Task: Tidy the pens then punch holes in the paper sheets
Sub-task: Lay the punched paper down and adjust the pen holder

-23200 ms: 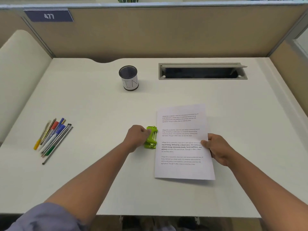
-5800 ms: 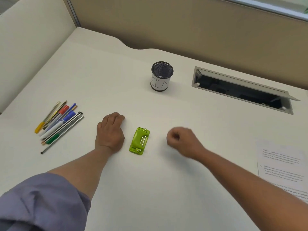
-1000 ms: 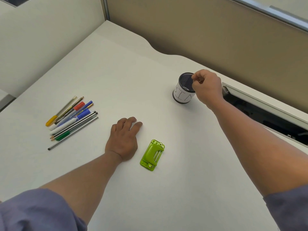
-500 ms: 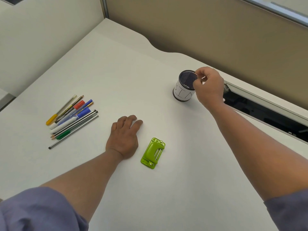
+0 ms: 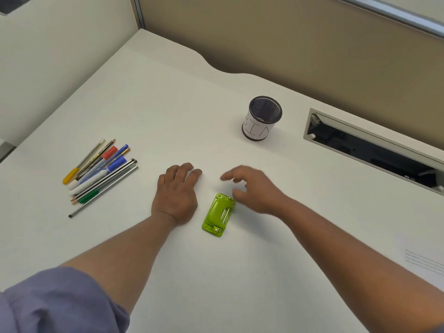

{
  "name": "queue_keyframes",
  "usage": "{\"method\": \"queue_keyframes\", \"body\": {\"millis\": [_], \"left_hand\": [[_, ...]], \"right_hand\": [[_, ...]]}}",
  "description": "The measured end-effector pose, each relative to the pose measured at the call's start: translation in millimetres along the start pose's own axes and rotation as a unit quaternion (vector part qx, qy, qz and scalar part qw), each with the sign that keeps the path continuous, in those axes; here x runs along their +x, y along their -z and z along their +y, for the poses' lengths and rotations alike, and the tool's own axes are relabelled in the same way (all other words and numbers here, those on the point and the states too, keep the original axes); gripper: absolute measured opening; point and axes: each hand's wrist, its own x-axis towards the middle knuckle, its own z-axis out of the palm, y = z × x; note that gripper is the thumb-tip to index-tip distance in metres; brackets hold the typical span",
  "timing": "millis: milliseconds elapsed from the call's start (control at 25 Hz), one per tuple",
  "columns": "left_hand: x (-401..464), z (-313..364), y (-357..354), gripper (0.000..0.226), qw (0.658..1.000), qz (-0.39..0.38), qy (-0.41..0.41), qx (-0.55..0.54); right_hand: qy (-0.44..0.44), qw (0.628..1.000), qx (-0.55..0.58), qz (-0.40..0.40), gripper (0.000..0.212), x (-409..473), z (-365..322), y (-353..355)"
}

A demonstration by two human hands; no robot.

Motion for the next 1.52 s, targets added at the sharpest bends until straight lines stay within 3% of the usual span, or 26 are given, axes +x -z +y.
{"method": "queue_keyframes", "body": {"millis": [200, 440, 600, 760, 880, 1040, 1160, 1280, 1520], "left_hand": [[-1.4, -1.0, -2.7, 0.056, 1.000, 0.010, 0.000, -0.015], [-7.8, 3.0, 1.9, 0.041, 0.993, 0.035, 0.051, -0.105], [-15.7, 24.6, 10.1, 0.027, 0.953, 0.038, 0.109, -0.279], [-22.7, 64.5, 20.5, 0.013, 0.894, -0.061, 0.114, -0.429], [-11.9, 101.4, 27.3, 0.040, 0.870, -0.111, 0.064, -0.477], [11.1, 152.3, 26.1, 0.056, 0.873, -0.180, -0.031, -0.453], [38.5, 186.4, 19.1, 0.057, 0.895, -0.210, -0.125, -0.373], [68.9, 217.6, 10.7, 0.052, 0.916, -0.193, -0.181, -0.301], [129.7, 242.5, -19.3, 0.045, 0.944, -0.132, -0.206, -0.220]], "right_hand": [[0.001, 0.994, -0.055, -0.094, 0.061, -21.7, -2.6, -25.1], [-0.020, 0.991, -0.113, -0.068, 0.035, -34.4, -4.8, -32.0], [-0.047, 0.994, -0.087, -0.045, 0.033, -51.2, -2.7, -30.7], [-0.097, 0.995, -0.021, 0.003, 0.032, -73.9, 3.3, -16.5], [-0.137, 0.987, 0.024, 0.076, 0.031, -90.3, 12.8, 9.8], [-0.176, 0.969, 0.050, 0.165, 0.029, -111.2, 33.1, 48.3], [-0.205, 0.949, 0.065, 0.231, 0.028, -121.5, 56.6, 75.6], [-0.217, 0.932, 0.082, 0.278, 0.027, -121.8, 81.5, 96.1], [-0.218, 0.911, 0.080, 0.342, 0.030, -89.1, 129.5, 119.9]]}}
